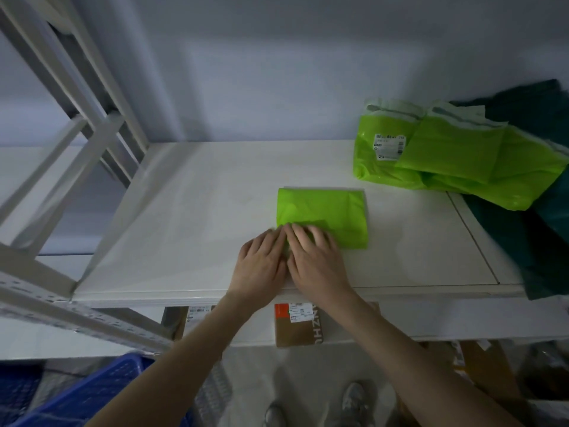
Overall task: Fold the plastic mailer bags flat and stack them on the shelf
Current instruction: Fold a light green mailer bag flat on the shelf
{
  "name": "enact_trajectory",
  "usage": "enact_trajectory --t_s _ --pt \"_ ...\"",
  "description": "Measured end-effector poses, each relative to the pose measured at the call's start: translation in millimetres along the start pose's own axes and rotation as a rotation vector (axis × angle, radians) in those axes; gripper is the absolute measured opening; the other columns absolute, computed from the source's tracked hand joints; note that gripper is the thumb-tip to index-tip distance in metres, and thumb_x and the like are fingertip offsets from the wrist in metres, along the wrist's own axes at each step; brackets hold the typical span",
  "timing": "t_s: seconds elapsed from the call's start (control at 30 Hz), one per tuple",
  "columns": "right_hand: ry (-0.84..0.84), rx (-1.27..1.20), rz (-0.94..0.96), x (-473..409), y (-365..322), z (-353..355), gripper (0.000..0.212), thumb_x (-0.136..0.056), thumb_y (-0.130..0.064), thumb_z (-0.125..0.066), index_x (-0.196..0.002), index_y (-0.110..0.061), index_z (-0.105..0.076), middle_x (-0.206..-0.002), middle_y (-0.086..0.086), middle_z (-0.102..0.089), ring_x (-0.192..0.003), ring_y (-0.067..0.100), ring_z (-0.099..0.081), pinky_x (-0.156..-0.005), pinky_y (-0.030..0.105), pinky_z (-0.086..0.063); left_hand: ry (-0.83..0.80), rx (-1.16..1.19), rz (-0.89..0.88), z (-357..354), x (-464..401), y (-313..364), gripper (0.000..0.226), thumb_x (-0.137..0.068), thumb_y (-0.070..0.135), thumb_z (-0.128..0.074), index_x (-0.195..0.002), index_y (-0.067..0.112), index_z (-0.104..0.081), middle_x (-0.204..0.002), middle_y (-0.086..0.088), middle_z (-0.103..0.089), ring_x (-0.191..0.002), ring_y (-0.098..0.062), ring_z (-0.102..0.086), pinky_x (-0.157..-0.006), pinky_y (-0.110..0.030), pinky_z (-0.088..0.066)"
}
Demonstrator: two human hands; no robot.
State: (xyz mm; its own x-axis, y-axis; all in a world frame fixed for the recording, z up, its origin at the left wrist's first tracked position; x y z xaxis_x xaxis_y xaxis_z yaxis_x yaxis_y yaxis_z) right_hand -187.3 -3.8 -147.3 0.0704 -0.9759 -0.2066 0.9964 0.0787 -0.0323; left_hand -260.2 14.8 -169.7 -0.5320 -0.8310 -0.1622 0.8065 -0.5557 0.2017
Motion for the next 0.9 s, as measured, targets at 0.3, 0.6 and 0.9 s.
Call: enact_trajectory --t_s 0.3,0.6,0.9 --pt "0.027 -0.084 -0.050 3 0 1 0.051 -0.090 -0.026 -0.029 -0.128 -0.002 -0.054 -0.125 0.011 -0.058 -0.103 0.025 -0.058 -0.091 0.036 -0.050 -0.001 0.000 0.027 0 2 3 0.058 -0.091 0.035 -0.022 -0.146 0.017 -0.032 -0.139 0.000 -0.050 -0.129 -0.021 -0.046 -0.103 -0.039 -0.038" --pt "0.068 -0.213 -0.036 6 14 8 0.050 -0.089 -0.022 -0.031 -0.125 0.006 -0.052 -0.127 0.014 -0.053 -0.109 0.023 -0.053 -0.091 0.030 -0.049 0.027 -0.084 0.042 7 -5 10 0.057 -0.089 0.045 -0.029 -0.142 0.026 -0.039 -0.126 0.001 -0.058 -0.117 -0.023 -0.054 -0.089 -0.041 -0.045" --pt "0.025 -0.033 -0.040 24 48 7 0.052 -0.089 -0.029 -0.036 -0.131 -0.003 -0.050 -0.130 0.006 -0.053 -0.117 0.025 -0.050 -0.093 0.035 -0.047 0.070 -0.211 -0.008 12 -8 17 0.056 -0.087 0.049 -0.032 -0.133 0.023 -0.051 -0.115 -0.004 -0.062 -0.110 -0.028 -0.058 -0.087 -0.045 -0.046"
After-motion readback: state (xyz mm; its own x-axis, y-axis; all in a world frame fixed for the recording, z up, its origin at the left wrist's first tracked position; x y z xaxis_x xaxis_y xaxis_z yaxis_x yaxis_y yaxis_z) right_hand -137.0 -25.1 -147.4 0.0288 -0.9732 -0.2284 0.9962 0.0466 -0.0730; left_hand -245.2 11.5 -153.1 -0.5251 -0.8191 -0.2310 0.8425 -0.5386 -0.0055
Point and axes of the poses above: each hand's wrist, its own x-axis away from the middle knuckle, its own z-axis out of the back of the hand, y = z × x, the point moved 10 cm from there along -x, towards the middle knuckle
